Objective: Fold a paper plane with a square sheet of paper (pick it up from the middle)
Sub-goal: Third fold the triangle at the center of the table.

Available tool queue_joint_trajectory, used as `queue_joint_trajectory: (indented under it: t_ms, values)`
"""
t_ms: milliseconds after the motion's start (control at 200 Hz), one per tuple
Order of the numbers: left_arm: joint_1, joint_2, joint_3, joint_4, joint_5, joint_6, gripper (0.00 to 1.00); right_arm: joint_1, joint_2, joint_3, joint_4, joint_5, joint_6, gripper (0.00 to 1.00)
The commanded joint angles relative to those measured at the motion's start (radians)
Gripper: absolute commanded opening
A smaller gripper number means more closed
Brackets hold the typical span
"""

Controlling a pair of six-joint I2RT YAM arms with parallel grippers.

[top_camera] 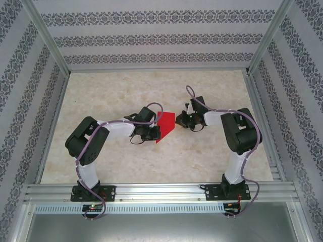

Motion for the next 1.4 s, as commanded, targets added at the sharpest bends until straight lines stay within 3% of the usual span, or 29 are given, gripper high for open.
queue_joint_trajectory:
  t_ms: [0,160,255,375,849,1394]
  values:
    - [-0.009,0.008,0.040,-0.100,0.029,0.059,0.09,0.015,-0.081,0.025,-0.060,0.048,-0.015,0.12]
    - [-0.009,-0.063,0.102,-0.066,0.013,0.082,0.19,0.065,-0.158,-0.028,-0.097,0.093,0.067,0.25]
    - [-0.010,-0.061,0.119,-0.066,-0.072,0.086,0.19,0.090,-0.194,-0.076,-0.061,0.106,0.147,0.36]
    - [-0.009,-0.005,0.165,-0.100,-0.143,0.092,0.14,0.117,-0.202,-0.088,-0.041,0.121,0.205,0.41]
    - [-0.008,0.057,0.182,-0.100,-0.199,0.081,0.11,0.132,-0.120,-0.054,-0.043,0.118,0.205,0.42]
    - [-0.007,0.052,0.182,-0.110,-0.201,0.081,0.12,0.137,-0.081,-0.042,0.105,-0.031,0.209,0.27]
